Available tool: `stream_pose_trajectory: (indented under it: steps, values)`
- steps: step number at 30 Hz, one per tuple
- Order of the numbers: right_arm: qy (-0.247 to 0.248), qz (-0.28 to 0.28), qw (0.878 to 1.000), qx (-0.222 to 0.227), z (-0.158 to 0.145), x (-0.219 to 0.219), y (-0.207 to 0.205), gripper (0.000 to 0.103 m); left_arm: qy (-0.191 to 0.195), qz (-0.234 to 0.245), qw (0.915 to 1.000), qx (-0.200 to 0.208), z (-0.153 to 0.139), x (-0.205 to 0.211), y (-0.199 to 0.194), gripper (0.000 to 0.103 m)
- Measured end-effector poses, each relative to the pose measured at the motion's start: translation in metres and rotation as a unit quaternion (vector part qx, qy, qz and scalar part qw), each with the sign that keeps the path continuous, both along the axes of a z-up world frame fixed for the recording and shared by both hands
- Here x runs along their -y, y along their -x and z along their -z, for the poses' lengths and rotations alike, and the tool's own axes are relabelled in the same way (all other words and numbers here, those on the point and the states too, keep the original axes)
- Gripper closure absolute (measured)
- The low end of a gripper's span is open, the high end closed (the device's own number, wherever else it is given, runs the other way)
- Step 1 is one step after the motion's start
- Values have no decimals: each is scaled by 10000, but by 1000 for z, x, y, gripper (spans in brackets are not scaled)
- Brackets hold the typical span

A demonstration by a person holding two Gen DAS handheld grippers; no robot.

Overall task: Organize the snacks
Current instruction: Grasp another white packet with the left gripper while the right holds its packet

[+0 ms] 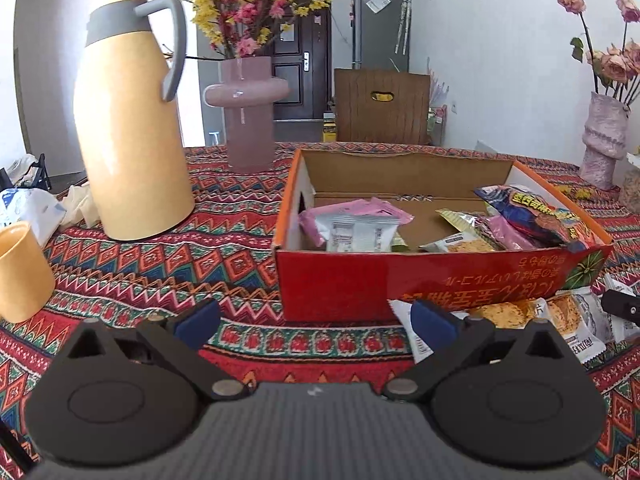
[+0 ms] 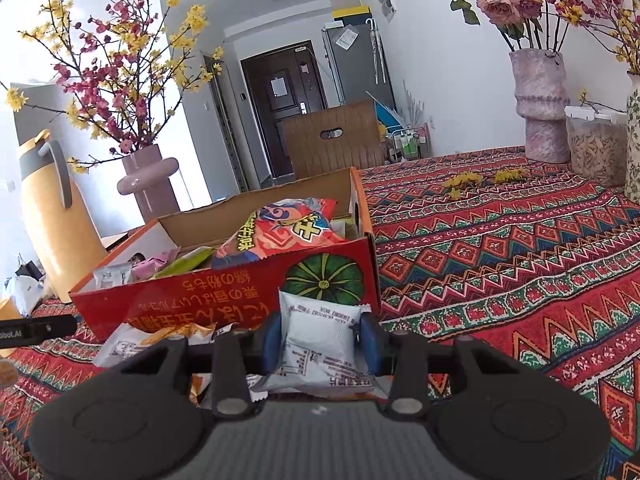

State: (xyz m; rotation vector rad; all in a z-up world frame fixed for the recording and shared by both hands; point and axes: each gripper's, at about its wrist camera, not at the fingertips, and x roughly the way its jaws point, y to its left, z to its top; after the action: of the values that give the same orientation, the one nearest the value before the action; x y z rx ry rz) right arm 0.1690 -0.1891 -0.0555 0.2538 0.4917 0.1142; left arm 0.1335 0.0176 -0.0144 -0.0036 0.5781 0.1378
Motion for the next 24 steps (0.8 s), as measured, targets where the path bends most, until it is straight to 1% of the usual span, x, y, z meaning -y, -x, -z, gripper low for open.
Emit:
stream_pose_trajectory:
  steps: [6,10,13,18,21,22,23,24]
  values:
    - [-143,-79,9999,28,1,3,1,62,-121,188,9989,-408,10,30,-24,0]
    - [-203,-146,9997,41,1,4,1,62,-31,298,9971,-697,18,40,-39,0]
    - [-258,-176,9995,50,1,5,1,62,-18,367,9961,-805,22,48,-45,0]
    - [-309,-212,9993,61,1,6,2,61,75,291,9952,-936,29,50,-51,2]
    - [-326,-214,9992,60,1,6,2,61,154,333,9949,-940,29,51,-50,12]
    - [-329,-214,9992,57,1,6,2,61,169,383,9947,-936,28,53,-50,21]
    - [-331,-213,9992,56,1,6,2,61,184,430,9945,-935,28,54,-49,35]
    - [-330,-212,9992,57,1,6,2,61,191,459,9942,-953,28,56,-48,42]
